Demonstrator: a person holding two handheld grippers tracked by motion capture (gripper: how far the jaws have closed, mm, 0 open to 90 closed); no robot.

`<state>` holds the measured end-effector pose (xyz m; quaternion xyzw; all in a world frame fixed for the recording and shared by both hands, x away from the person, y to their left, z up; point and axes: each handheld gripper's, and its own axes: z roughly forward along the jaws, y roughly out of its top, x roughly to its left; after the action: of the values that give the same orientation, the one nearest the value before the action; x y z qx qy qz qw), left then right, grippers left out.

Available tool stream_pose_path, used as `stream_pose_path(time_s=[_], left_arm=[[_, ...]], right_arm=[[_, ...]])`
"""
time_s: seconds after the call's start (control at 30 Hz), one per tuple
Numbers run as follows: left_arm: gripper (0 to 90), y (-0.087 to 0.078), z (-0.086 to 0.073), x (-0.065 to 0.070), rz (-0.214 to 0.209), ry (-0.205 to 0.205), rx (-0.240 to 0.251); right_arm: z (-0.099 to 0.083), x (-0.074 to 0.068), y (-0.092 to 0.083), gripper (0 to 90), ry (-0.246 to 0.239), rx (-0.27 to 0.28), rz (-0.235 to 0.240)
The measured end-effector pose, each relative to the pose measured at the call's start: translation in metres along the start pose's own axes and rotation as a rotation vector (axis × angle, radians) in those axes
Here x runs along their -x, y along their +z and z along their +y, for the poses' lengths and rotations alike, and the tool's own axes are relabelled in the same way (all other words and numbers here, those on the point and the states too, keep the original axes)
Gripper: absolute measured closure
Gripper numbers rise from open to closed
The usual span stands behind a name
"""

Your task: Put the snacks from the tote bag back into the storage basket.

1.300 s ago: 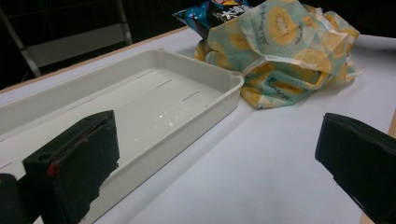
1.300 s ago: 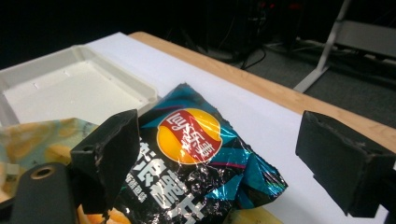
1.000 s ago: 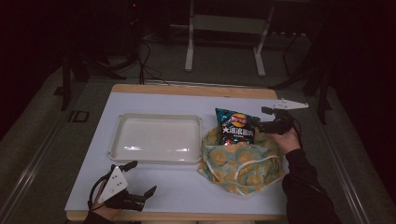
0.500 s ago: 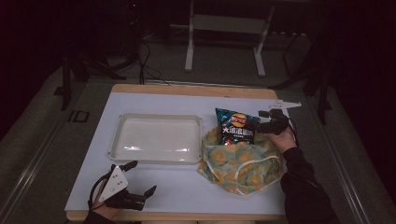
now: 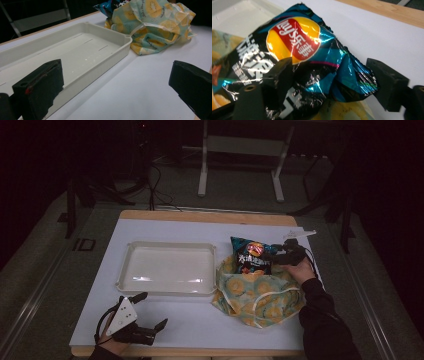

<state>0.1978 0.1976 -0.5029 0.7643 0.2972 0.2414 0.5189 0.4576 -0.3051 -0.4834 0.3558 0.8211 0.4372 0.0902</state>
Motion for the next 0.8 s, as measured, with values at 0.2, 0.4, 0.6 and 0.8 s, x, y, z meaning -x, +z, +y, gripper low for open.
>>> stream_pose_path(time_s=[0.2,0.4,0.6,0.8], left_arm=[[0.2,0.000,0.000,0.000,-0.001,0.001,-0.001],[0.2,0.000,0.000,0.000,-0.003,0.001,0.000],[0.2,0.000,0.000,0.000,-0.004,0.003,0.001],[0.2,0.000,0.000,0.001,-0.003,0.006,-0.002]], right_arm=[[-0.001,-0.001,0.004,57.8,-0.023,-0.049,0.005],[0.002,-0.006,0.005,89.0,-0.041,-0.091,-0.015],[0.006,-0.011,-0.001,89.3,-0.054,-0.078,-0.020],[0.010,-0.017,-0.024,89.8,-0.062,-0.007,0.003]])
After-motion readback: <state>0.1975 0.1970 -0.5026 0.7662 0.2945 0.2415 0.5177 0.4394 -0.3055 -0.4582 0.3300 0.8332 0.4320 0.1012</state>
